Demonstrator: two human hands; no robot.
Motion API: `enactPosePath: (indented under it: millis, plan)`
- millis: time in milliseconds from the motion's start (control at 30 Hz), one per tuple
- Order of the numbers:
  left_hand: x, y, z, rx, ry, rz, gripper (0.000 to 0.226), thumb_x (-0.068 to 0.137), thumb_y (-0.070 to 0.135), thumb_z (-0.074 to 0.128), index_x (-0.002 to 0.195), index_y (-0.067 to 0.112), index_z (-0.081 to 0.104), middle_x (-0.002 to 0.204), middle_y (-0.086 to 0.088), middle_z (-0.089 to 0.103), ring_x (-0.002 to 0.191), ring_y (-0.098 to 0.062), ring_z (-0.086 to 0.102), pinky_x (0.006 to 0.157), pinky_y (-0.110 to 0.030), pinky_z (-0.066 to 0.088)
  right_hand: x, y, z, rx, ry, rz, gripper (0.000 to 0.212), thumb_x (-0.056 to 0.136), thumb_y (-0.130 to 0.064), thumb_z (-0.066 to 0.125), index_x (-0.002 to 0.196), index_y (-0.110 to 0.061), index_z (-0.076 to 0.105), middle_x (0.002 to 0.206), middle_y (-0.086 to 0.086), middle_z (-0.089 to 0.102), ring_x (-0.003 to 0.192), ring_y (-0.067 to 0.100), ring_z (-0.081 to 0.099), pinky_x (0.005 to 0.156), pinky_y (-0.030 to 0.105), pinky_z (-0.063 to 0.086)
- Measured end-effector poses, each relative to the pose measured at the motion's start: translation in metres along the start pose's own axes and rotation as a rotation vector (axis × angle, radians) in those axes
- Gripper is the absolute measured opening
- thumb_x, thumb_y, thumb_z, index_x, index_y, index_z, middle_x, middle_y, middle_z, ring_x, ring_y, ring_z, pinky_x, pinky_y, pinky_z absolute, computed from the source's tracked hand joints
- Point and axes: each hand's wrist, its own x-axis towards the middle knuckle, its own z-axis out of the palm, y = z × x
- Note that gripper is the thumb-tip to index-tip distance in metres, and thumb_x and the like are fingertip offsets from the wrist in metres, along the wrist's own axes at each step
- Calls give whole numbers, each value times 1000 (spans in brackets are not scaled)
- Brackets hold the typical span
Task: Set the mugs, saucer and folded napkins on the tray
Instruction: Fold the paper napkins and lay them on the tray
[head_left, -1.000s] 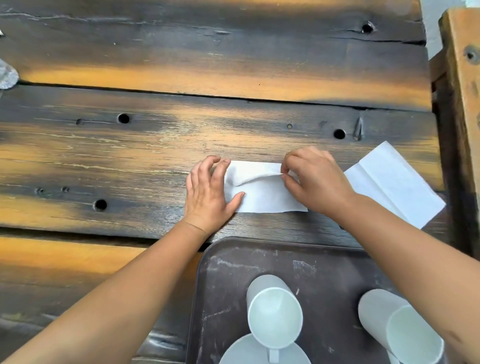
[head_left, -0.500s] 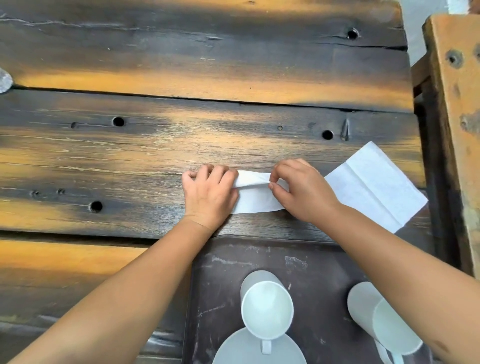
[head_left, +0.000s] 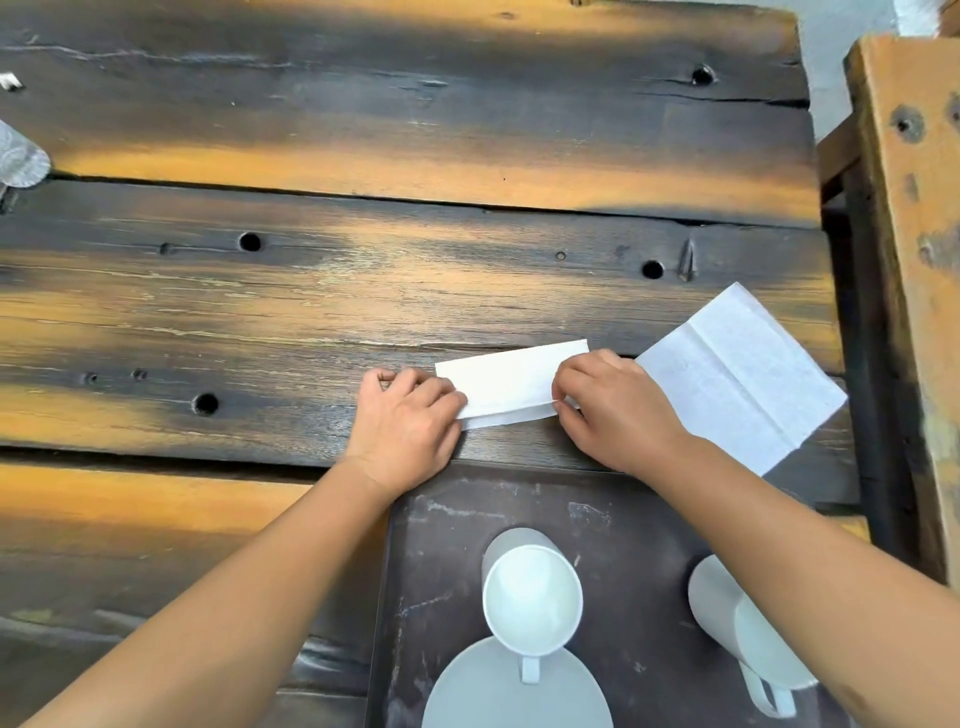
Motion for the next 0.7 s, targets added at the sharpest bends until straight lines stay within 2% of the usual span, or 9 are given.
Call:
enactPosePath:
  millis: [133,267,400,500,600,700]
  plan:
    - [-8,0,1,-44,-157,-28,32,88,46,49,96,23,69,110,3,68,96,-23,59,77,-39,32,-4,4,3,-31,-55,-5,19,86,-34,57,94,-17,60,108,-2,63,99,26,53,84,43,44]
    - [-3,-4,1,-69,-160,-109,43,83,56,48,104,22,65,117,1,62,102,-26,55,79,-40,33,4,12,4,-52,-58,65,34,85,-49,54,104,-22,59,114,-5,60,106,23,52,88,40,42]
    - [16,-5,5,-158,-148,-327,46,85,51,49,120,22,57,121,-1,57,109,-26,51,84,-42,39,24,24,4,-1,20,155,31,87,-39,56,111,-19,57,117,-1,58,106,26,50,86,40,41]
    - [31,-10,12,-278,-219,-425,46,89,44,51,130,23,51,122,-2,56,115,-26,49,92,-42,43,44,32,6,0,-20,237,32,88,-33,54,117,-20,53,120,2,56,111,27,47,90,41,42]
    - [39,-15,17,-352,-237,-460,39,89,41,56,123,23,56,114,-1,54,112,-25,49,90,-40,45,53,35,12,-17,-60,236,36,87,-34,55,122,-24,53,121,0,53,113,26,45,92,40,40]
    - [43,-17,20,-322,-257,-439,31,87,44,60,112,25,58,108,0,52,107,-24,49,85,-38,43,57,37,17,9,-65,230,29,86,-35,59,114,-26,57,118,-3,51,111,23,43,91,39,40]
